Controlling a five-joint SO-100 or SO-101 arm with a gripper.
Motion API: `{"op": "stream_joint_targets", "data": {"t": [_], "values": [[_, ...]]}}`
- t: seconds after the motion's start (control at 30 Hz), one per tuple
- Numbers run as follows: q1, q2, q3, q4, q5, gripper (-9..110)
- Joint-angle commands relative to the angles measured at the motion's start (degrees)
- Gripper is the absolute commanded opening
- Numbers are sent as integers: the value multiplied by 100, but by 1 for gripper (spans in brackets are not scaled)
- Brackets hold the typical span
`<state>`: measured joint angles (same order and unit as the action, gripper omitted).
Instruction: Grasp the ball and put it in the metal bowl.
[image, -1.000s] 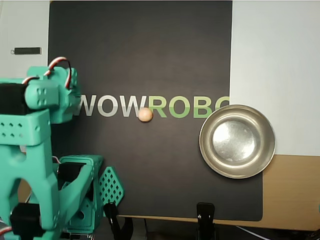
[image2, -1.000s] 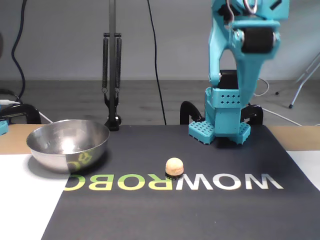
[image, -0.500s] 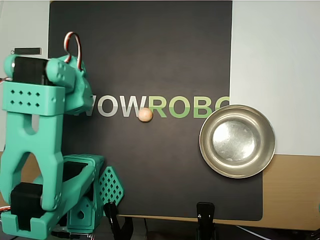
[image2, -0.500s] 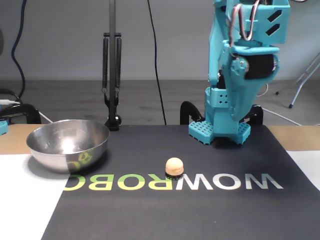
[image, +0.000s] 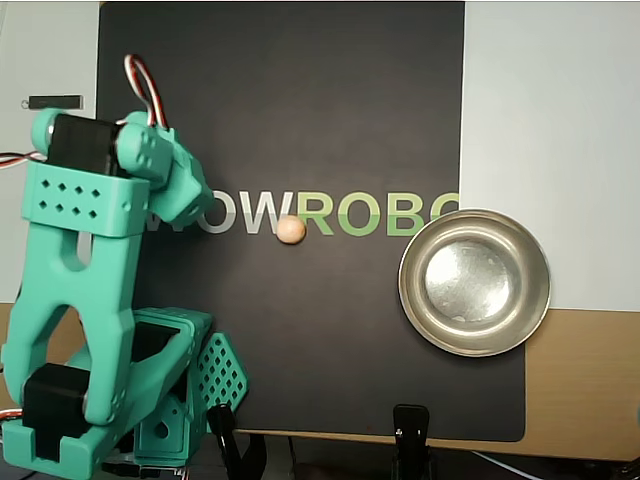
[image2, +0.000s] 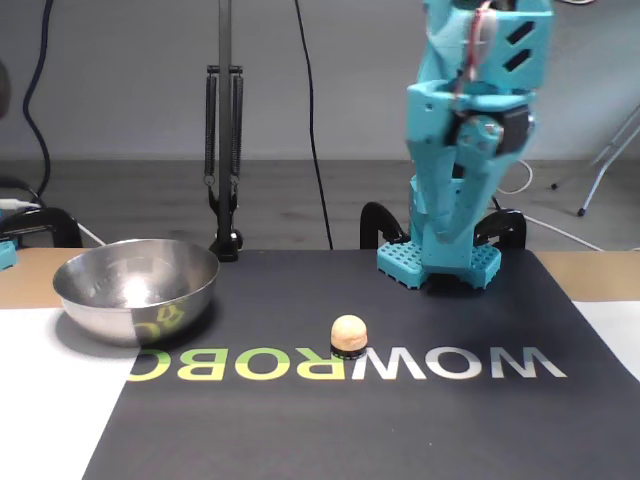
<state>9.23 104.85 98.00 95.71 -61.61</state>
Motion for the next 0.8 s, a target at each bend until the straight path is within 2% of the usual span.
{"op": "stream_joint_targets", "data": {"t": [0.0, 0.17, 0.77], "values": [[88, 18, -18, 35, -475, 0], [132, 44, 448, 35, -1327, 0], [967, 53, 598, 35, -2716, 0]]}}
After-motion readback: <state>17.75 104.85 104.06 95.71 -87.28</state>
